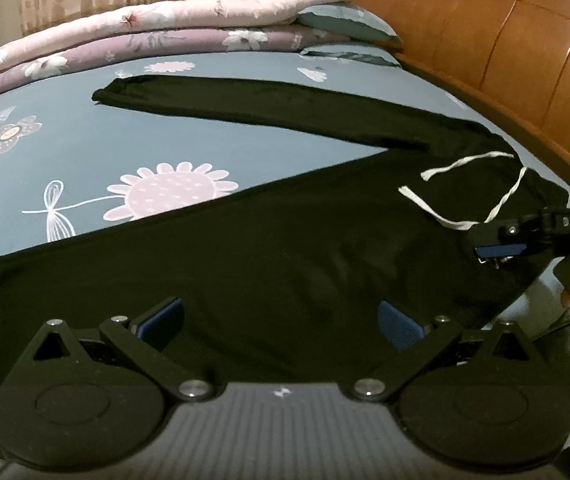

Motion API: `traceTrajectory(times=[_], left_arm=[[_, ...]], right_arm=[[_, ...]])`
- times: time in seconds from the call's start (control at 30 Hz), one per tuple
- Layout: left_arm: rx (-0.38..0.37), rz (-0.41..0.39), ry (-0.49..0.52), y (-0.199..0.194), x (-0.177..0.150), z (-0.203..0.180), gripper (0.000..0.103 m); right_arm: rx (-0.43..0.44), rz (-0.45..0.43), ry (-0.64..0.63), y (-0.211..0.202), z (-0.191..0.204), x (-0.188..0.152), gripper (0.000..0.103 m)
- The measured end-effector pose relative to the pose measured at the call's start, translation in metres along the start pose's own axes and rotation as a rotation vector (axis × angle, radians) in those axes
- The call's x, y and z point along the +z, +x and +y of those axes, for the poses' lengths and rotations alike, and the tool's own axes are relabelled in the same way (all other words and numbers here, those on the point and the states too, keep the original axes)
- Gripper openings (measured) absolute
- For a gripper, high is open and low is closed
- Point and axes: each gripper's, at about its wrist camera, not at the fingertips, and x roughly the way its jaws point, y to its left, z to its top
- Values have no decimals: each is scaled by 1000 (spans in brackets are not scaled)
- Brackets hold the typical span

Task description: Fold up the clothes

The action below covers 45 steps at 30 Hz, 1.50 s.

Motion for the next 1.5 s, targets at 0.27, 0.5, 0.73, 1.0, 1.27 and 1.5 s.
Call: traceTrajectory(times=[0.27, 0.5, 0.73, 1.0, 1.27, 1.5], left_arm=[[0, 31, 38, 7, 0, -12, 102], [16, 62, 59, 11, 2, -20, 102], [11, 71, 95, 16, 7, -39, 102], [3, 91, 120, 24, 12, -50, 102], [-86, 103, 60, 39, 46, -53, 102], [-196, 90, -27, 63, 138, -56, 102]], right_arm=[[-71, -102, -43, -23, -3, 11, 103], [-328, -285, -19, -77, -55, 36, 103], [-534, -254, 87, -88, -130, 58, 103], [-564, -302, 104, -97, -133, 42, 103], [-584, -398, -21, -70, -95, 106, 103], [-591, -356, -144, -6, -87, 130, 103]])
